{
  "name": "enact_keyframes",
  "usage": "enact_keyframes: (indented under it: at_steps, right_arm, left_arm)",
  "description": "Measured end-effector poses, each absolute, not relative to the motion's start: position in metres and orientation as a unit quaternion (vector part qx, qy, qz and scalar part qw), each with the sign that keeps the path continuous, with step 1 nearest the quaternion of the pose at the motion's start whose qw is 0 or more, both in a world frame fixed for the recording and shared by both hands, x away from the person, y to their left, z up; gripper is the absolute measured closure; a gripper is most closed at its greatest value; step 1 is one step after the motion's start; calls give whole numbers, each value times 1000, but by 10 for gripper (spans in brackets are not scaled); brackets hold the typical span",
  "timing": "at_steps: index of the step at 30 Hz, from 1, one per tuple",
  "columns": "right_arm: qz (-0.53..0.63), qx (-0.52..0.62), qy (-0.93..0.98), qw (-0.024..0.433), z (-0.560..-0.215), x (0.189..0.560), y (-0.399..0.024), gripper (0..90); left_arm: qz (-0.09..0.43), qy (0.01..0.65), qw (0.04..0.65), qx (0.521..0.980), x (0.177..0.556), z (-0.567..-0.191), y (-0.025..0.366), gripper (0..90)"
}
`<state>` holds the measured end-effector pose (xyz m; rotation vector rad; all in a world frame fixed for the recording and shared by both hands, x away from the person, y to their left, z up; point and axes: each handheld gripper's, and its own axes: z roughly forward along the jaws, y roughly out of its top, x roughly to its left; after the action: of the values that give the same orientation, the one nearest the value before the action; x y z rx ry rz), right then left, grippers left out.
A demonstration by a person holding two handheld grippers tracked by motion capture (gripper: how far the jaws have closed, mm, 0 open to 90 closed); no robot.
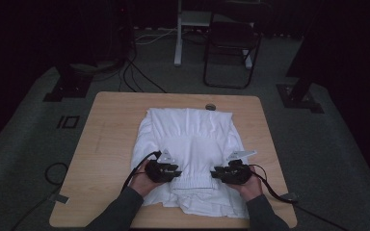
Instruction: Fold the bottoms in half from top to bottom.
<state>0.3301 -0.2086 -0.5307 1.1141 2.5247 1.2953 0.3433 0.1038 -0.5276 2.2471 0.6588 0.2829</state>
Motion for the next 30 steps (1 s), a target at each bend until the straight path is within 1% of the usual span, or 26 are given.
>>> enact_keyframes:
  at_steps: [3, 4, 6, 9, 10, 14, 17, 20, 23, 30]
  right_arm:
    - [444, 372, 811, 77, -523, 337, -213, 602]
    - [447, 370, 809, 99, -519, 343, -213, 593]
    - [449, 366, 805, 123, -516, 355, -210, 582]
    - [443, 372, 801, 153, -513, 377, -203, 572]
    - [438, 376, 798, 171, -513, 390, -199, 561]
    - [424, 405, 787, 195, -517, 424, -191, 526]
    - [409, 429, 783, 187, -529, 444, -187, 468]
    - [374, 443, 794, 183, -546, 454, -183, 429]
    - [375, 450, 791, 177, -558, 451, -185, 421]
    - [391, 442, 787, 183, -563, 429, -189, 426]
  left_arm:
    - [136, 286, 394, 863, 356, -517, 109, 641]
    - [139, 292, 401, 857, 361, -514, 110, 635]
    - [151, 300, 408, 849, 372, -510, 109, 621]
    - [170, 314, 408, 840, 392, -506, 106, 604]
    - [173, 318, 408, 838, 398, -506, 105, 601]
    - [180, 351, 395, 829, 425, -515, 103, 591]
    - [175, 375, 376, 829, 438, -530, 106, 584]
    - [159, 382, 368, 833, 442, -545, 112, 575]
    - [143, 390, 389, 822, 439, -552, 122, 573]
    - [145, 382, 399, 821, 415, -557, 127, 573]
